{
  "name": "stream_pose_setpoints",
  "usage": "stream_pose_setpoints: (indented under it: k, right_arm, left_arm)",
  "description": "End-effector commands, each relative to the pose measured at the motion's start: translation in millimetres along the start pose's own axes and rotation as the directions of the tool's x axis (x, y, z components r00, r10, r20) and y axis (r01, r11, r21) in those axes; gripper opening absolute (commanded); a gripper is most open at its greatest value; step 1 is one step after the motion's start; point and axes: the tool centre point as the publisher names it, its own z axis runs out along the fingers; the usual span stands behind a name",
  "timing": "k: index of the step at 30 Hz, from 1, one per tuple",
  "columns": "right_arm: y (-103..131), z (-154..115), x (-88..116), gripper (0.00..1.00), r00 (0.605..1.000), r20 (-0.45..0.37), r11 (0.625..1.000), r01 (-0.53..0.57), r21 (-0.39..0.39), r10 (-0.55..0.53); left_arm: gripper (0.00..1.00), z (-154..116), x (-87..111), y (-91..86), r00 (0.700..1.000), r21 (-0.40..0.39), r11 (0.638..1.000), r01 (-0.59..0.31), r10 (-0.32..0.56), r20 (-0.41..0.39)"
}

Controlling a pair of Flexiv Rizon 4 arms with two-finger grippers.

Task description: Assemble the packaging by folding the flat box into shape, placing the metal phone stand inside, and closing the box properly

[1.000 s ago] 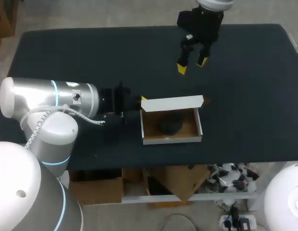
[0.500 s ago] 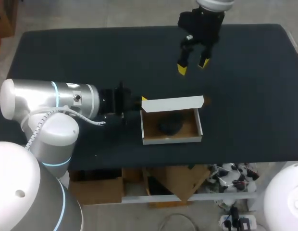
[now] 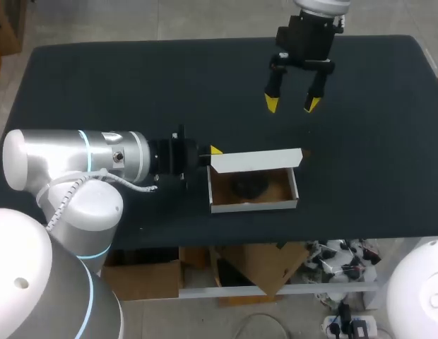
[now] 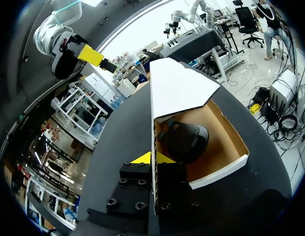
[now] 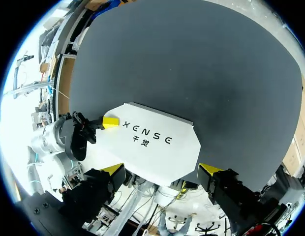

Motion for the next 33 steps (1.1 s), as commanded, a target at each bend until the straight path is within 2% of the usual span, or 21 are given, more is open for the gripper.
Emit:
stream_pose_setpoints:
  k: [1,14,17,21,29,30,31,33]
  right_arm:
    - [0,5,-11,1.0,0.994,-0.048,0.993,-0.099,0.064,0.102]
    - [-1,7,-15,1.0,0.992,-0.048,0.991,-0.118,0.057,0.121]
    - [0,9,-9,1.0,0.987,-0.046,0.984,-0.148,0.098,0.153]
    - [-4,17,-12,1.0,0.972,-0.046,0.963,-0.22,0.153,0.229]
    - [-18,27,-24,1.0,0.951,-0.057,0.939,-0.288,0.189,0.304]
    - [-19,28,-26,0.95,0.946,-0.057,0.934,-0.306,0.185,0.321]
    - [-21,30,-27,0.8,0.944,-0.054,0.932,-0.311,0.185,0.325]
    - [-23,33,-29,0.7,0.942,-0.062,0.931,-0.314,0.189,0.33]
  left_arm:
    - [0.0,4,8.3,0.1,0.999,-0.002,1.0,-0.014,0.015,0.043]
    - [0.0,5,8.4,0.8,0.997,-0.014,0.998,-0.057,0.058,0.058]
    - [0.0,5,8.8,1.9,0.996,-0.018,0.998,-0.065,0.066,0.063]
    - [0.0,6,10.7,2.8,0.994,-0.026,0.996,-0.08,0.082,0.07]
    - [0.0,6,13.2,1.5,0.989,-0.035,0.993,-0.111,0.113,0.093]
    - [0.0,6,13.6,1.4,0.989,-0.037,0.993,-0.113,0.116,0.096]
    - [0.0,6,14.0,1.3,0.988,-0.035,0.993,-0.114,0.117,0.098]
    - [0.0,6,14.9,1.2,0.987,-0.038,0.992,-0.119,0.122,0.106]
